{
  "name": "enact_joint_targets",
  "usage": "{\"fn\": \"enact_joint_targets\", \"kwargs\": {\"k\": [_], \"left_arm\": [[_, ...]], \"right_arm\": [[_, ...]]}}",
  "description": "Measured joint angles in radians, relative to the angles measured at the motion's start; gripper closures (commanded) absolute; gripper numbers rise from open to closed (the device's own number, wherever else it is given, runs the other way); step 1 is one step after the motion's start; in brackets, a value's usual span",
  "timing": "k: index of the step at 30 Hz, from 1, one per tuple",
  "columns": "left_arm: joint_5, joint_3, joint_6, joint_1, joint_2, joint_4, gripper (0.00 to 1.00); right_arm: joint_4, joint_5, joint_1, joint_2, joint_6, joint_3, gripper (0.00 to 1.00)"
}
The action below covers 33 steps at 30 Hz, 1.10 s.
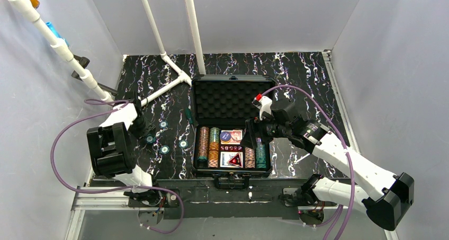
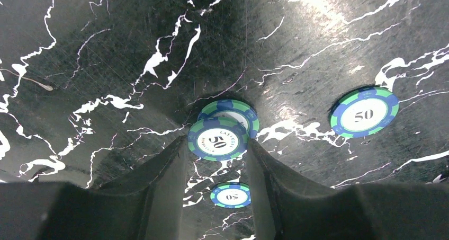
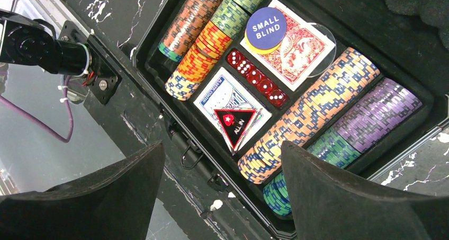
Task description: Pack up texas hold em set
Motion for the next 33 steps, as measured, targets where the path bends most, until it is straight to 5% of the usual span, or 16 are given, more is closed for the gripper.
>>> {"fn": "enact_joint_targets", "kwargs": {"k": [4,8,14,23,33], "left_arm": [[0.000,0.006,0.004,0.003,0.013,0.011,0.65],[0.002,0.015,0.009,0.003,0.027,0.016,0.44],[-0.006,0.038,0.011,0.003,0.025,0.003,0.32],[0.038,0.122,0.052,-0.052,0.021,-0.002,0.23],[0.100,0.310,0.145,-0.148,0.252,0.025,0.27]], "right_arm": [[0.000,0.000,-0.002,0.000,0.000,0.000,0.13],[0.000,0.000,-0.003,0.000,0.000,0.000,0.13],[0.000,-0.002,-0.003,0.000,0.000,0.000,0.13],[0.000,-0.009,-0.004,0.014,0.001,0.000,0.13],[0.000,-0.010,-0.004,0.014,0.002,0.000,0.13]]}}
